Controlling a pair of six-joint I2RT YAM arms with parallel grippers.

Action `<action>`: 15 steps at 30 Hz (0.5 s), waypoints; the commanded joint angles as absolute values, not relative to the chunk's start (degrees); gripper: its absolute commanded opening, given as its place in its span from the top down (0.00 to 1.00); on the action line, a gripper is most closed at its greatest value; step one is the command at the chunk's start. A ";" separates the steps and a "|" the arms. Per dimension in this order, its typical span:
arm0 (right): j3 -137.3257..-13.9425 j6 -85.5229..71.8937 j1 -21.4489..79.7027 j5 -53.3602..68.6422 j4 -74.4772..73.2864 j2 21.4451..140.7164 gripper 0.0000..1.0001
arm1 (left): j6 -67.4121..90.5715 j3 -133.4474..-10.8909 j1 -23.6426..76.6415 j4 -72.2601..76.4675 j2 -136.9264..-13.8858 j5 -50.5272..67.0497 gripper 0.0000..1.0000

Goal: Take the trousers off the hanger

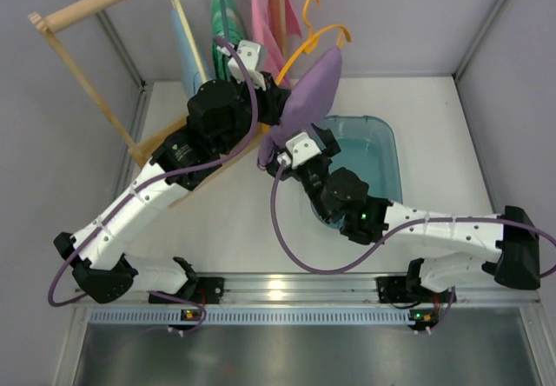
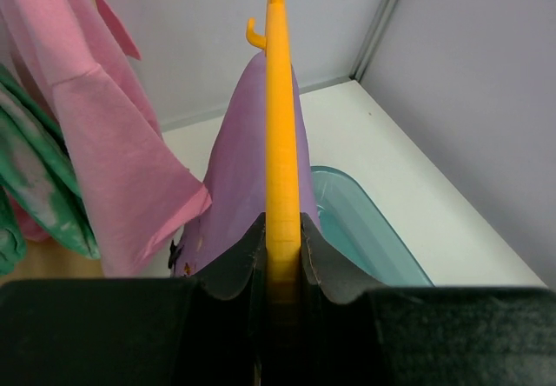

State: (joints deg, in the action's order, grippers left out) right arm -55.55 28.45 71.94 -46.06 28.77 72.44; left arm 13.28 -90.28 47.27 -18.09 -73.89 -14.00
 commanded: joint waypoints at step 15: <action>-54.23 28.56 72.42 -38.22 22.49 68.98 0.01 | 15.03 -93.07 47.90 -6.50 -71.10 -22.76 1.00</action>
